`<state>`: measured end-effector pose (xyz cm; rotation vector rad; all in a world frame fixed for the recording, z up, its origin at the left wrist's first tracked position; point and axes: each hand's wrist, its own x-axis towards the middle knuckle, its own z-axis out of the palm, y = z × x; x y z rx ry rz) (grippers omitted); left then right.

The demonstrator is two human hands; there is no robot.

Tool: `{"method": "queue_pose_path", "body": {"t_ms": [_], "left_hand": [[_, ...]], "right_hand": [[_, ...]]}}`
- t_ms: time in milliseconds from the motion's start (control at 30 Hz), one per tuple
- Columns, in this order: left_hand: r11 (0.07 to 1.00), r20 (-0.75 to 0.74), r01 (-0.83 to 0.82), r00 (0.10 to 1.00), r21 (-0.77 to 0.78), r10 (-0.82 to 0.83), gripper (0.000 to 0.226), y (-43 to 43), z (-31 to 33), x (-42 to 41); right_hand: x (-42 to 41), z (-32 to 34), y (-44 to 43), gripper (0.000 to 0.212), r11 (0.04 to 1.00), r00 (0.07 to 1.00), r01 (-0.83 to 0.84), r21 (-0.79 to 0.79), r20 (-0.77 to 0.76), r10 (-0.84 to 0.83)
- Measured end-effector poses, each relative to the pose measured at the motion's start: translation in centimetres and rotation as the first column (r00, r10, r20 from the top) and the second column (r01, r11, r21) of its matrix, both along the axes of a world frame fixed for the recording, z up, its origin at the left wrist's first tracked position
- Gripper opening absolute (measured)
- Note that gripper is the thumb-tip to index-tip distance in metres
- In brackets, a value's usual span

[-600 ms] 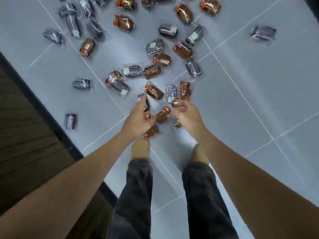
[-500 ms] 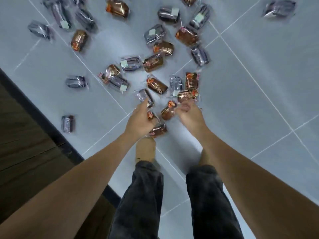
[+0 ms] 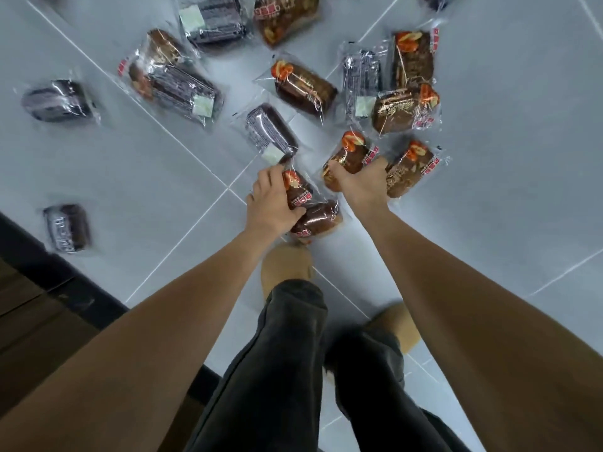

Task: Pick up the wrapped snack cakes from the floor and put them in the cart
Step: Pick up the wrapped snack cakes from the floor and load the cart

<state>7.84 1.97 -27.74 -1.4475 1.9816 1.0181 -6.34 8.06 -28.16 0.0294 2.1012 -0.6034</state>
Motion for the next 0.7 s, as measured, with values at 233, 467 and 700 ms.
{"method": "queue_pose_path", "body": {"t_ms": [233,467,700], "left_hand": [[1.000,-0.044,-0.005,0.999,-0.011,0.004,0.075,-0.8,0.1,0.5],[0.981,-0.159,-0.181,0.969,0.070,0.190,0.068,-3.2,11.2,0.4],[0.966,-0.287,-0.221,0.924,0.134,0.252,0.063,-4.5,29.5,-2.6]], "right_hand": [[0.5,-1.2,-1.9,0.083,0.995,0.997,0.019,0.102,-0.079,-0.011],[-1.1,9.5,0.1,0.076,0.992,0.992,0.125,0.001,0.004,-0.125],[-3.5,28.7,2.6,0.066,0.953,0.971,0.238,-0.189,0.070,-0.228]]}}
